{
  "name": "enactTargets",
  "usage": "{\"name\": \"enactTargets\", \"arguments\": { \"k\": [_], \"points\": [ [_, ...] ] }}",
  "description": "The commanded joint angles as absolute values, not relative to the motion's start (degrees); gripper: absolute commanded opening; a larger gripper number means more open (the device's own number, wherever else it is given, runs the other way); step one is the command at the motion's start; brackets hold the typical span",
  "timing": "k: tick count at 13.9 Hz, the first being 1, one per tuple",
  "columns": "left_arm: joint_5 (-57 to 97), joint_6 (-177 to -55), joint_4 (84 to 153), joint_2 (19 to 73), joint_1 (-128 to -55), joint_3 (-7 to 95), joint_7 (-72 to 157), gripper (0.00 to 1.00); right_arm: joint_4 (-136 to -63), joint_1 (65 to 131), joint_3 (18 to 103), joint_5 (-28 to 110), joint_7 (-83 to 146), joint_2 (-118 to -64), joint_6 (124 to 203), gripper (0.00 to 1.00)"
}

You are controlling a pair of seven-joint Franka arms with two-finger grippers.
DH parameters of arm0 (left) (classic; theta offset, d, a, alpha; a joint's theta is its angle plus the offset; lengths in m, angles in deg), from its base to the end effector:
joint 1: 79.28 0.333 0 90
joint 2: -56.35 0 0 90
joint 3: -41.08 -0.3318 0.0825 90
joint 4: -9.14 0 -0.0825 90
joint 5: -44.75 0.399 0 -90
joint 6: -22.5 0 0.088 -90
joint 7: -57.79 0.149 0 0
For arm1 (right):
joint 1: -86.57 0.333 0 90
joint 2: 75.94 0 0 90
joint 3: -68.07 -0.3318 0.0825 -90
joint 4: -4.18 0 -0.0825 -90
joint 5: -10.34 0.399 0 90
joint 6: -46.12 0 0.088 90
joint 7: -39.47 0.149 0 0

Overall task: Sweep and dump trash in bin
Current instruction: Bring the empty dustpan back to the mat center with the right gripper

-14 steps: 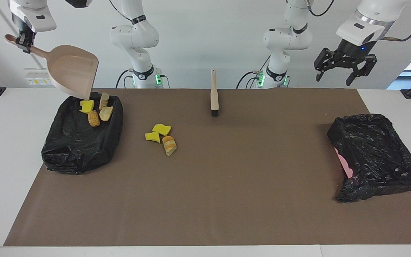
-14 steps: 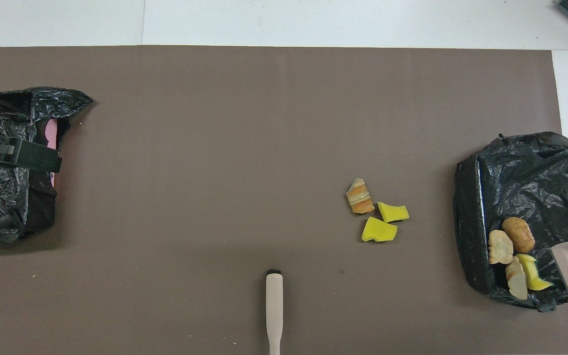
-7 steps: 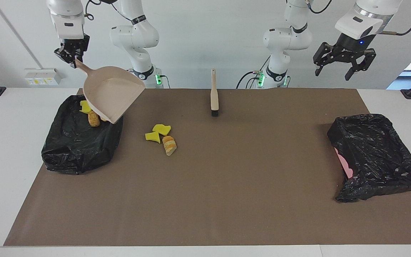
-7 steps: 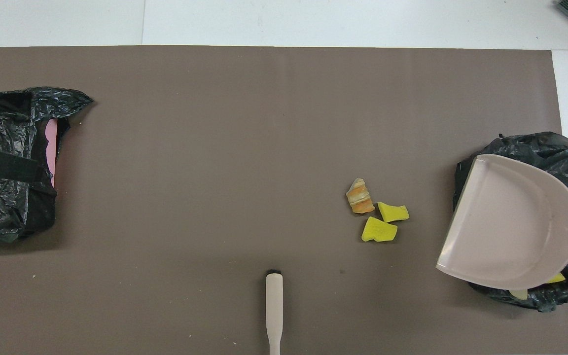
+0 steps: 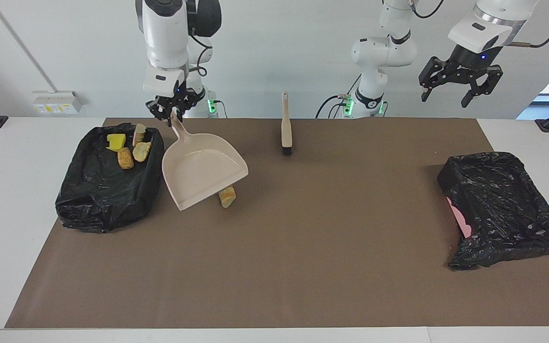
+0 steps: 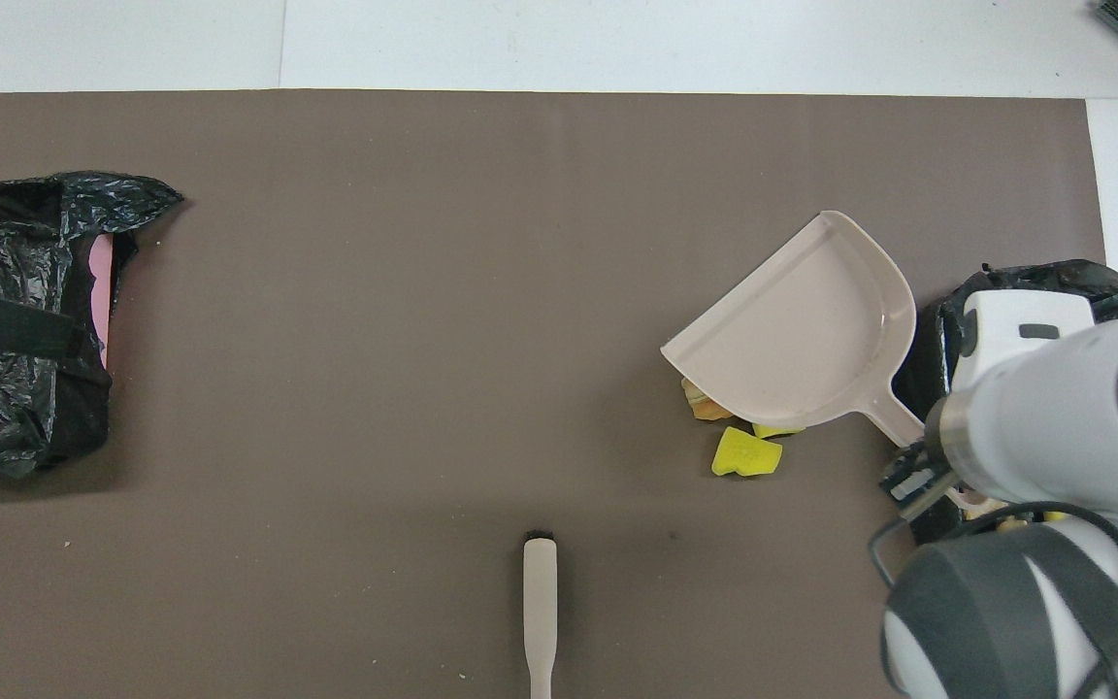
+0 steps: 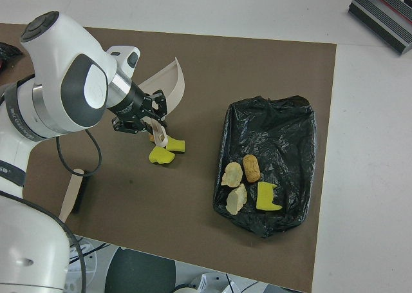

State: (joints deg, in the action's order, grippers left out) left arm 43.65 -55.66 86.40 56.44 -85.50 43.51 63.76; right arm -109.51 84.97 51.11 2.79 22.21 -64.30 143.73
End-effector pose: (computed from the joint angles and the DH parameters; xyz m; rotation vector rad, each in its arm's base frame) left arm 0.5366 -0.0848 0.6865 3.0962 -0.4036 0.0263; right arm 0.4841 0.1225 0.5142 2.8267 0.8500 -0.1338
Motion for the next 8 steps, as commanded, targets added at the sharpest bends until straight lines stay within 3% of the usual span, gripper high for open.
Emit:
{"name": "enactTargets", "arguments": {
  "k": [1, 8],
  "points": [
    [43.61, -55.46, 87.98, 57.84, -84.64, 43.98, 64.20, 1.00, -107.18, 84.81, 47.34, 3.66, 35.12, -69.95, 148.23, 0.00],
    [43.61, -55.46, 87.98, 57.84, -84.55, 43.98, 64.20, 1.00, -90.08, 98.86, 46.97, -0.46, 70.54, -92.96, 151.41, 0.00]
  ]
}}
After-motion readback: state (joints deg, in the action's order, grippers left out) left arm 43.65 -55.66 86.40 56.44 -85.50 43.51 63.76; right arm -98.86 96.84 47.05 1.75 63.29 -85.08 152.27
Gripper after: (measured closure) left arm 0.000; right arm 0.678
